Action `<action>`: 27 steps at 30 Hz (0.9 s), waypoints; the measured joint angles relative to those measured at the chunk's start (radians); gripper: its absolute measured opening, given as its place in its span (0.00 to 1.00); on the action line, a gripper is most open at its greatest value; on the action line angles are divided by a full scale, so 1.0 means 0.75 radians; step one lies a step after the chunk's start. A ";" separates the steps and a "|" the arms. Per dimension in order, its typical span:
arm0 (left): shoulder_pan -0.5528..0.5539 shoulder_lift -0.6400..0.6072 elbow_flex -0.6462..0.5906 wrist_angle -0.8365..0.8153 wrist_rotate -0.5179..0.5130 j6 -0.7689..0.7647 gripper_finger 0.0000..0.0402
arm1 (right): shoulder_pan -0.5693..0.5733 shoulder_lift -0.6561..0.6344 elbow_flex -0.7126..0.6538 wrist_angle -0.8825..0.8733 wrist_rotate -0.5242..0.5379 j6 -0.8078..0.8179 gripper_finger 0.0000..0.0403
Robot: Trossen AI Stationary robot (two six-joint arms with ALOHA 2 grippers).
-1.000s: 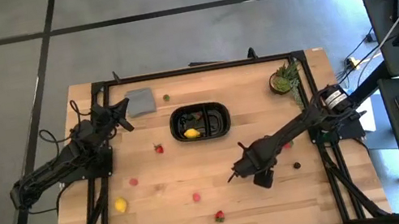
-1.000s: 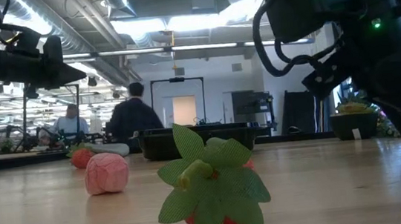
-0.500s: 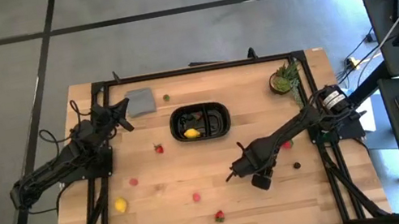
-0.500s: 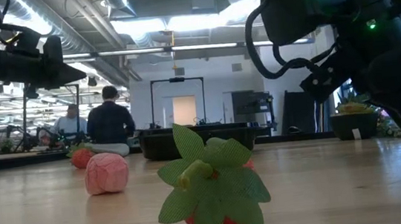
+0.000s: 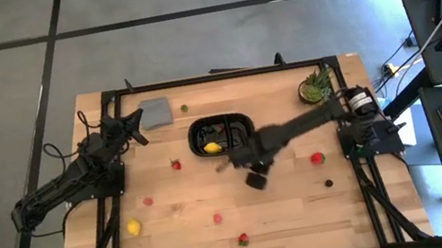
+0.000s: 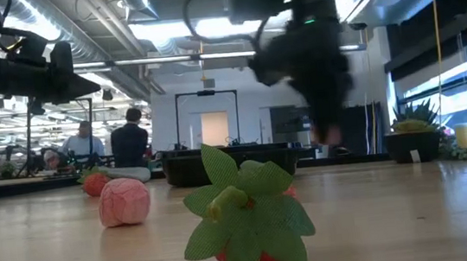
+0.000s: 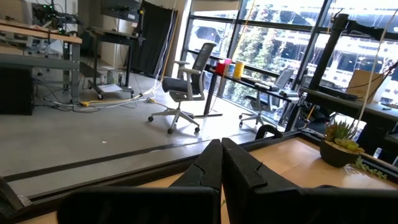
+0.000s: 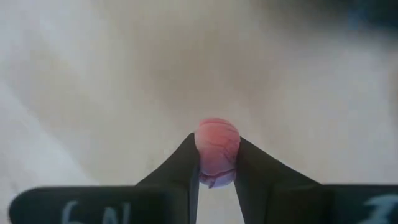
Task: Pick and placing Produce into tupperware
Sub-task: Put the right pink peach into the black container
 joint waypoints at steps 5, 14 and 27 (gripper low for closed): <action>0.000 0.000 0.000 0.000 0.000 0.000 0.00 | -0.149 -0.001 0.086 0.173 0.070 -0.083 0.19; 0.000 0.000 0.000 0.000 0.000 0.001 0.00 | -0.311 0.004 0.099 0.243 0.090 -0.148 0.19; 0.000 0.000 0.000 0.000 0.000 0.001 0.00 | -0.354 0.005 0.099 0.256 0.089 -0.174 0.35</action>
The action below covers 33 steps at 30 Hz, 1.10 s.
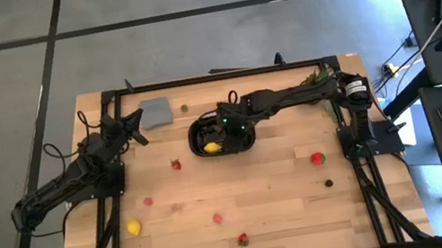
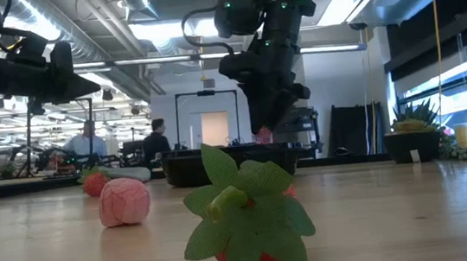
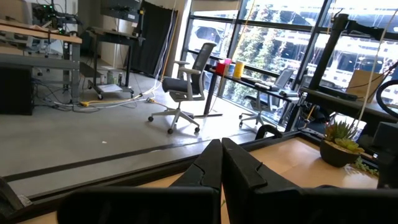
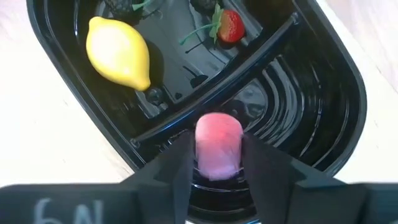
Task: Pick and placing Produce into tupperware
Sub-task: Put the right pink peach into the black container, then put the right peach into the black container
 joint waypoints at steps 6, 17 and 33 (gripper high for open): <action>0.000 0.000 0.000 0.000 -0.001 0.000 0.00 | 0.000 0.000 0.000 -0.001 0.000 0.033 0.50; 0.000 0.000 0.000 0.000 0.000 0.000 0.00 | 0.138 0.000 0.001 0.352 -0.451 -0.222 0.61; 0.000 0.000 0.000 0.000 0.000 0.000 0.00 | 0.489 0.071 0.003 0.641 -0.182 -0.534 0.61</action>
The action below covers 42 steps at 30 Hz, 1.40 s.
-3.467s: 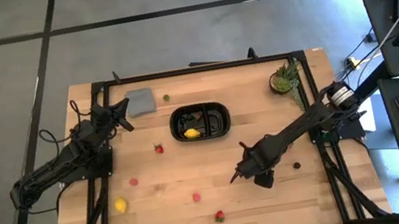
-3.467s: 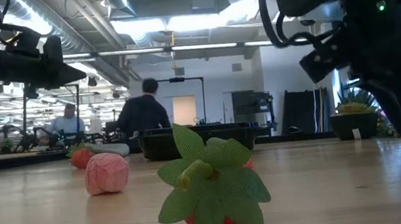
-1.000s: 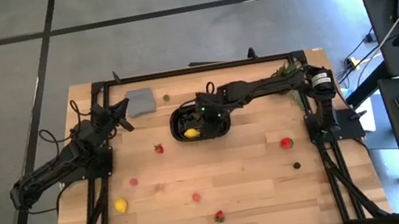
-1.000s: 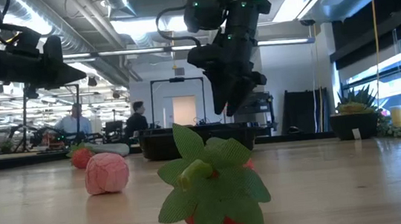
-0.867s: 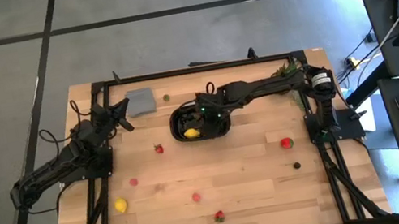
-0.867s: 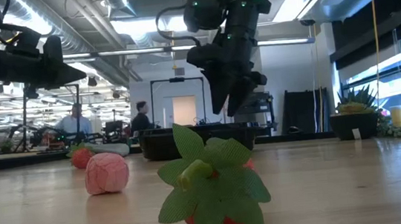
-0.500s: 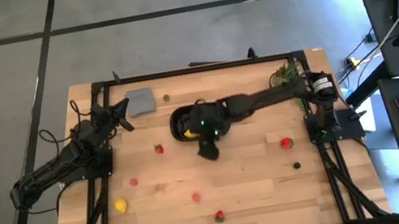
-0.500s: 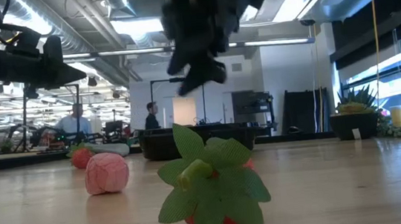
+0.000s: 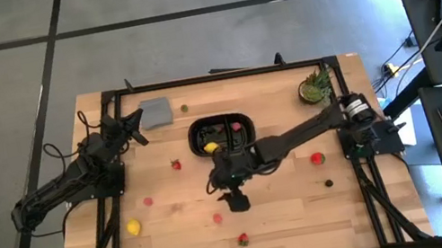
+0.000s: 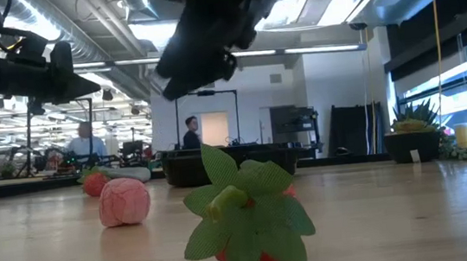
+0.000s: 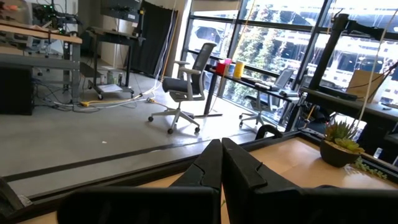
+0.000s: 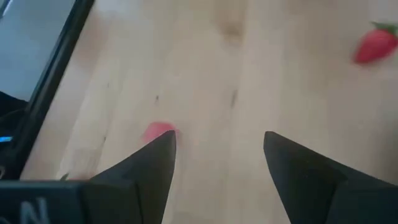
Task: Pick and placing Produce into tupperware
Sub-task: Put the right peach into the black container
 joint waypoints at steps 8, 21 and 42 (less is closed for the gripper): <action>-0.001 0.000 0.000 0.000 0.000 0.000 0.00 | 0.059 0.134 -0.001 0.170 -0.003 -0.085 0.61; -0.001 0.000 0.000 0.000 0.000 0.000 0.00 | 0.076 0.249 -0.001 0.329 -0.075 -0.157 0.61; 0.000 0.000 0.000 0.000 0.000 0.000 0.00 | 0.082 0.385 0.003 0.393 -0.118 -0.199 0.50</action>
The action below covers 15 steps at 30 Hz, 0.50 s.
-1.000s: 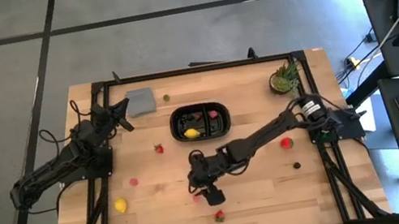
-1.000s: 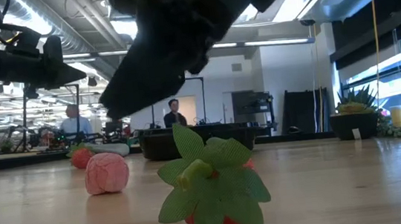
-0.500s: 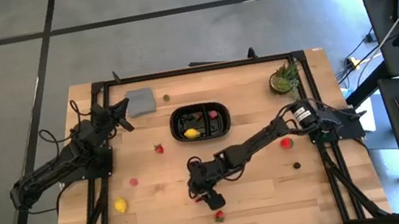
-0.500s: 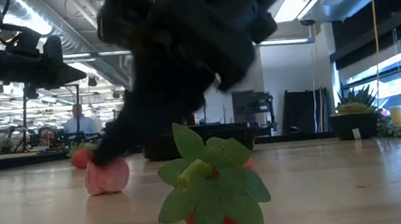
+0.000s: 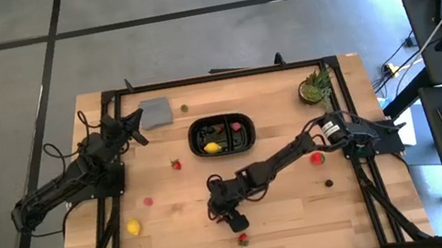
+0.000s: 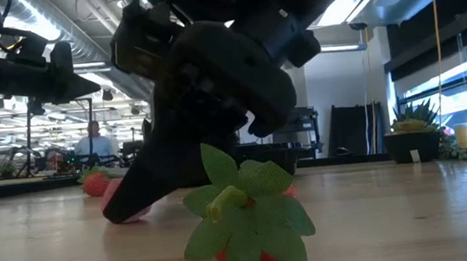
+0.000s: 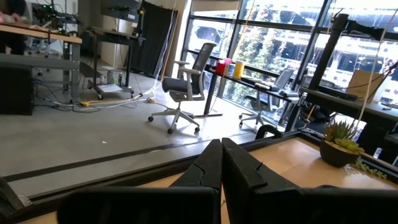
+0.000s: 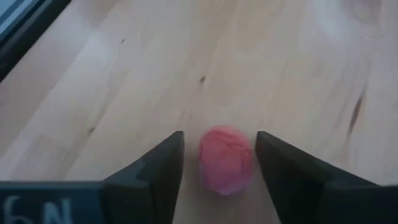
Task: Pick and placing Produce into tupperware
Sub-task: Put the right peach into the black container
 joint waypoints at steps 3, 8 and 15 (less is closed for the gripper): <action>0.000 0.000 0.000 0.000 0.000 0.000 0.00 | -0.015 0.000 0.000 -0.002 -0.006 0.003 0.42; 0.000 0.000 0.000 0.000 0.000 0.000 0.00 | -0.047 -0.013 -0.002 -0.030 -0.017 0.037 0.27; 0.000 0.000 0.000 0.001 0.000 0.000 0.00 | -0.161 -0.189 -0.009 -0.174 0.005 0.059 0.20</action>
